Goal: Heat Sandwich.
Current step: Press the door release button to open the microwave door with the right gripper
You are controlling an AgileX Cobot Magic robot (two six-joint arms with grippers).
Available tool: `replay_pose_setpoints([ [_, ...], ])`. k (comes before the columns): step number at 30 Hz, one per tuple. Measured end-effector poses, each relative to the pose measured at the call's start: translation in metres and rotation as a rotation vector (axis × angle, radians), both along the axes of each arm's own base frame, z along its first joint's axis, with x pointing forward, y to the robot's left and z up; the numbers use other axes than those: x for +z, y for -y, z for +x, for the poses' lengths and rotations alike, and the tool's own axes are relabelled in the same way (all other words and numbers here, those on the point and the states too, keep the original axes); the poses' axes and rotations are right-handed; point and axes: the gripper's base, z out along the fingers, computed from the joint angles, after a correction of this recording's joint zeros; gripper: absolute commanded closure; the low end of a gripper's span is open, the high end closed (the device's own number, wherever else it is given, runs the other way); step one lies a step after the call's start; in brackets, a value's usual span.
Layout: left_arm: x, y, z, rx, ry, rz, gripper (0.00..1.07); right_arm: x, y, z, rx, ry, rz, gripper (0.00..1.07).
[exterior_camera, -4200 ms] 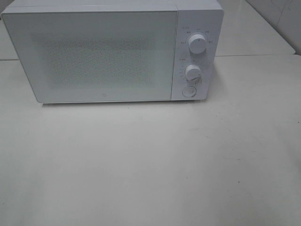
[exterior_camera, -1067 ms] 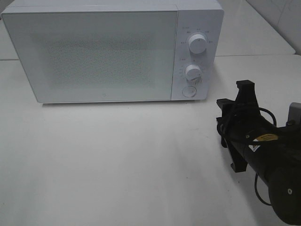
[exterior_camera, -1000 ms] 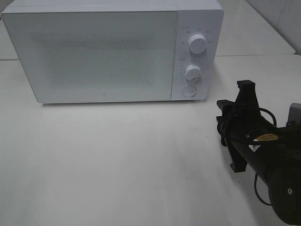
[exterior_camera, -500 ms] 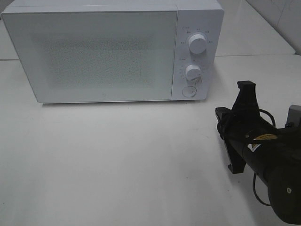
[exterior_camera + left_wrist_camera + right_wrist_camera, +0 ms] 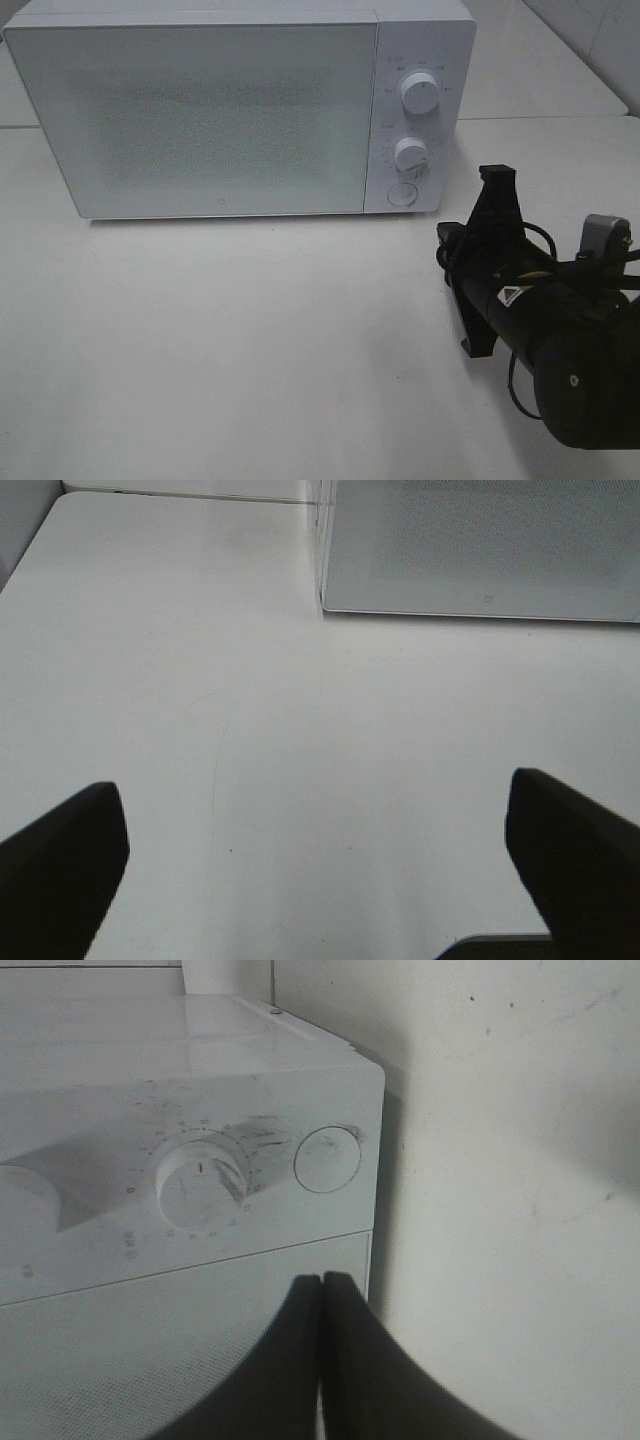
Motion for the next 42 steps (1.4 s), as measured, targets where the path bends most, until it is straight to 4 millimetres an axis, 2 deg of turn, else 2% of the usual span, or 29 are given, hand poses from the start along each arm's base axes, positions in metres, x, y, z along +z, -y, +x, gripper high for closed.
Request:
replay_pose_setpoints([
  [14, 0.000, 0.000, 0.000, 0.000, 0.000, 0.000, 0.10, -0.016, -0.017, 0.020, 0.006, -0.022, 0.014, 1.07],
  [30, 0.000, 0.000, 0.000, 0.000, 0.000, 0.000, 0.10, -0.014, -0.015, 0.052, -0.009, -0.052, 0.047, 1.07],
  [42, 0.000, 0.000, 0.000, 0.000, 0.000, 0.000, 0.10, -0.017, -0.012, 0.085, -0.003, -0.076, 0.053, 1.07],
])
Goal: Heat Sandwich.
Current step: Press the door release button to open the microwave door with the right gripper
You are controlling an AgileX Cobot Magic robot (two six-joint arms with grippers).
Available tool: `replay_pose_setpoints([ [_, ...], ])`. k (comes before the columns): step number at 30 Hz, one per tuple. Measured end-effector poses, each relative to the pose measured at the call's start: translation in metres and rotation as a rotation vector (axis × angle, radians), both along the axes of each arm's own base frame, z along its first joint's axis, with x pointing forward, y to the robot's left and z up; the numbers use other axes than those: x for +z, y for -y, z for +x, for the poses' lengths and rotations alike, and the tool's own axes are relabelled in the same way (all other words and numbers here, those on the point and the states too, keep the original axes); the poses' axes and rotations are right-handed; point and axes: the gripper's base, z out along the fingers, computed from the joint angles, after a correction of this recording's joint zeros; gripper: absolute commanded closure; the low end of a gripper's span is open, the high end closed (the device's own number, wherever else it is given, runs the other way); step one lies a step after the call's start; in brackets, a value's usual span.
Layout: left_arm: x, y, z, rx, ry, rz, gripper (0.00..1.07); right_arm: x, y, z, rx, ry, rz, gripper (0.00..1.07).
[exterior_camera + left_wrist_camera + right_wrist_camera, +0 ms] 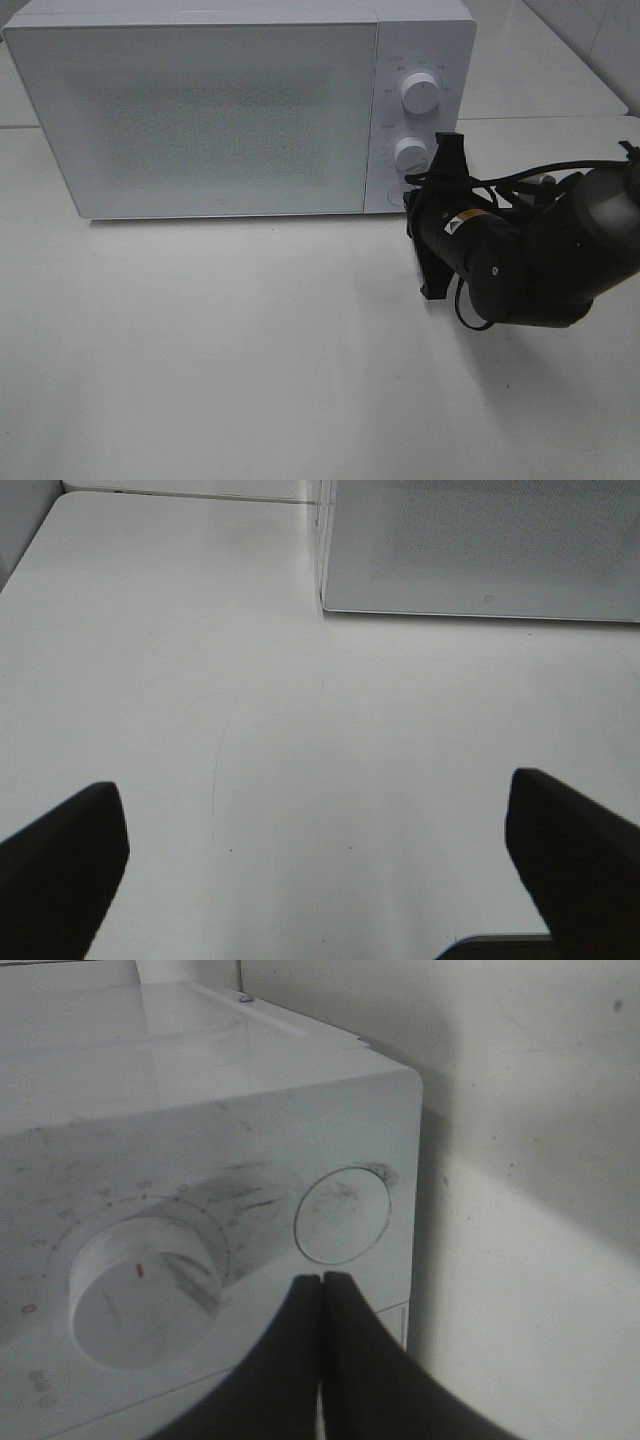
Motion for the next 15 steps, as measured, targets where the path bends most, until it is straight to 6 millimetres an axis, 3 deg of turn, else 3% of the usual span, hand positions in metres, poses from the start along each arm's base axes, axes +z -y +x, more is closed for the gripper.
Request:
replay_pose_setpoints([
  [15, 0.000, 0.000, 0.000, 0.000, 0.000, 0.000, 0.10, -0.011, 0.002, 0.026, 0.008, -0.031, -0.013, 1.07],
])
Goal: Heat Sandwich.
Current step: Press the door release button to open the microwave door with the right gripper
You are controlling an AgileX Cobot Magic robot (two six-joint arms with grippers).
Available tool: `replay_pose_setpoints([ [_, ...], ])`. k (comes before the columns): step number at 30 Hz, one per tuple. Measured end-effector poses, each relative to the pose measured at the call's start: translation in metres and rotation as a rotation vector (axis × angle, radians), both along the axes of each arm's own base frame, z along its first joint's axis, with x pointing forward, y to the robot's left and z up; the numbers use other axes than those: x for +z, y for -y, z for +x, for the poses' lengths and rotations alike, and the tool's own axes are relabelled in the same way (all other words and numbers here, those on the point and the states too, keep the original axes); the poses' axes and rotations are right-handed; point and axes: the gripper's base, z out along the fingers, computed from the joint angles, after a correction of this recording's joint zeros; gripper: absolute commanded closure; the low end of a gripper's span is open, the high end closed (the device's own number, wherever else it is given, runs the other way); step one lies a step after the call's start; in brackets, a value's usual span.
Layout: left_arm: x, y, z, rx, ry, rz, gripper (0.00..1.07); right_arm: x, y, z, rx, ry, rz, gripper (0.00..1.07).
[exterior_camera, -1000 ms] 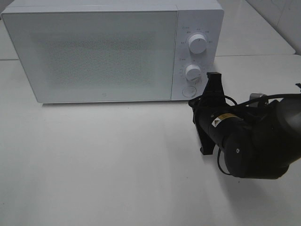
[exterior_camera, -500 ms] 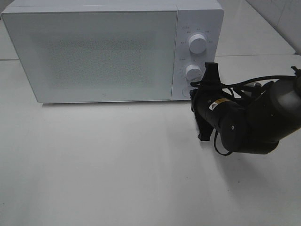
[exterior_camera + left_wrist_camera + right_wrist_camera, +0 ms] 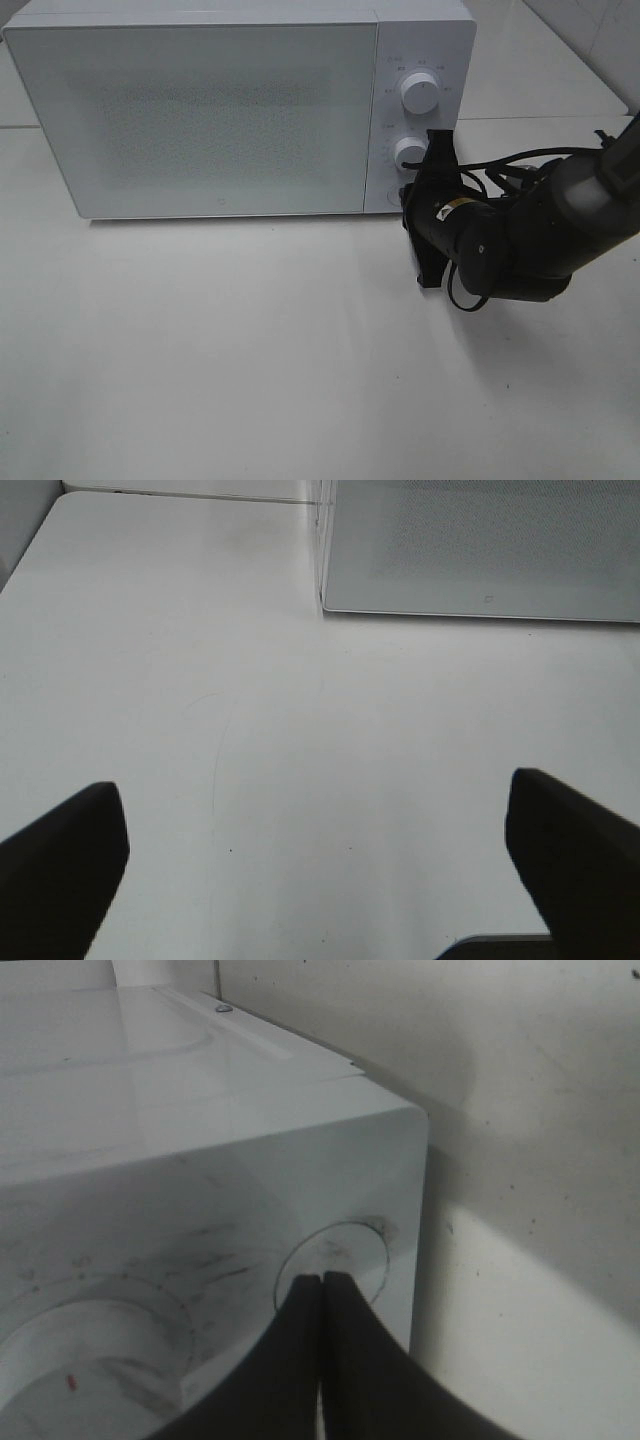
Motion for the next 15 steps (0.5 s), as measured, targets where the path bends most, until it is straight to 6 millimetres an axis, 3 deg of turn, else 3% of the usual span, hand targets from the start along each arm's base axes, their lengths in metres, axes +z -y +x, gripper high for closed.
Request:
replay_pose_setpoints([
  [15, 0.000, 0.000, 0.000, 0.000, 0.000, 0.000, 0.10, -0.006, -0.002, 0.014, 0.011, -0.030, -0.010, 1.07],
])
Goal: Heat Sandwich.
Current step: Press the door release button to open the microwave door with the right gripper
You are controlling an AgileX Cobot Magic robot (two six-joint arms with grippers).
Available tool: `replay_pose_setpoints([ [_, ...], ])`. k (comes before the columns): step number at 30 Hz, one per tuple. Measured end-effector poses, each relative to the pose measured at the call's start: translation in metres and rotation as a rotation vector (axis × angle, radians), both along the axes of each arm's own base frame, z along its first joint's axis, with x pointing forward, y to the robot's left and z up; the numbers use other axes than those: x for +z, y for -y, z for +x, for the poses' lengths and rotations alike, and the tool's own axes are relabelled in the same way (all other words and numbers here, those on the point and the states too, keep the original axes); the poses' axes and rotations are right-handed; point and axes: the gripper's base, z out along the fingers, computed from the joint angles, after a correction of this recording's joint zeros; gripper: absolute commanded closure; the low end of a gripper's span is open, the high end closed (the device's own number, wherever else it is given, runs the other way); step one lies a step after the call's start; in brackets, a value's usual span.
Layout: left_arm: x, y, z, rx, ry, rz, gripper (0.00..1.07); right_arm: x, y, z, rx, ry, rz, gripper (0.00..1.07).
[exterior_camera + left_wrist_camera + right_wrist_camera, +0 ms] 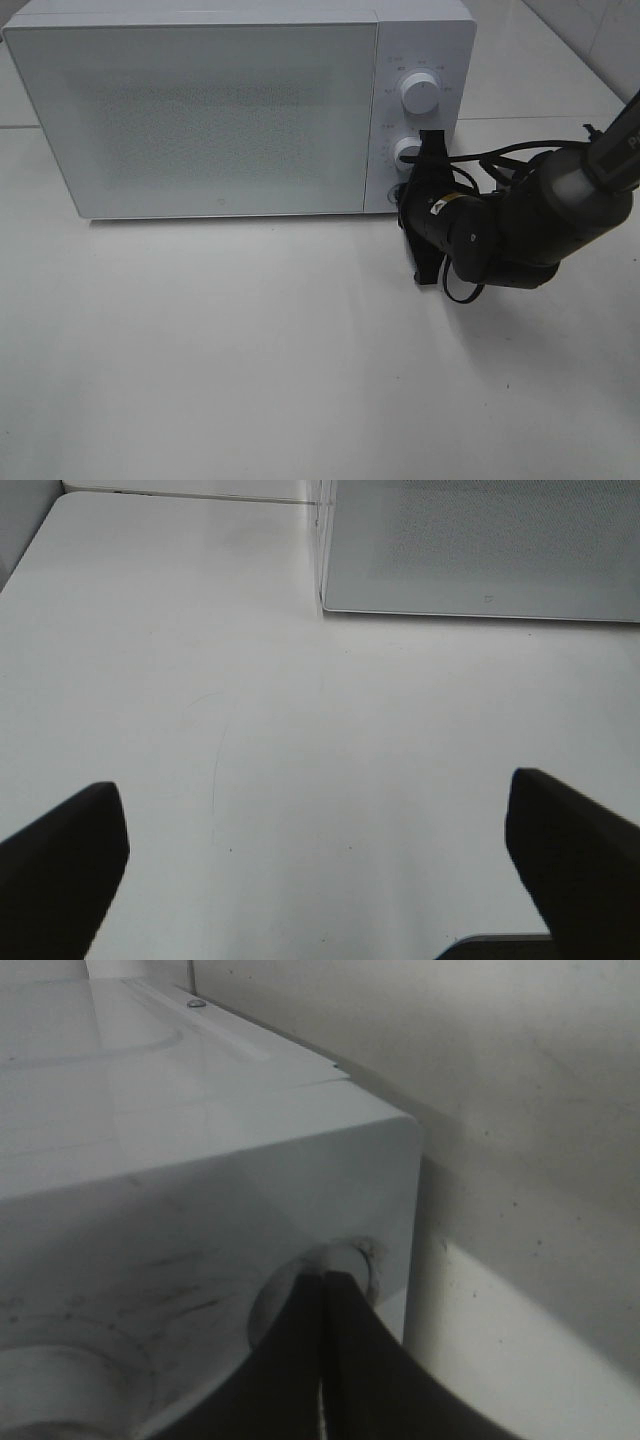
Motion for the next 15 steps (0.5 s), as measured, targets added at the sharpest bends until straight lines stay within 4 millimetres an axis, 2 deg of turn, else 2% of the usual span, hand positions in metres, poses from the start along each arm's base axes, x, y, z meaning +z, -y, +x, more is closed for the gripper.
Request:
replay_pose_setpoints([
  [15, 0.0000, 0.0000, 0.0000, 0.000, 0.000, 0.000, 0.10, -0.0018, -0.0021, 0.0026, -0.033, 0.027, 0.002, 1.07],
])
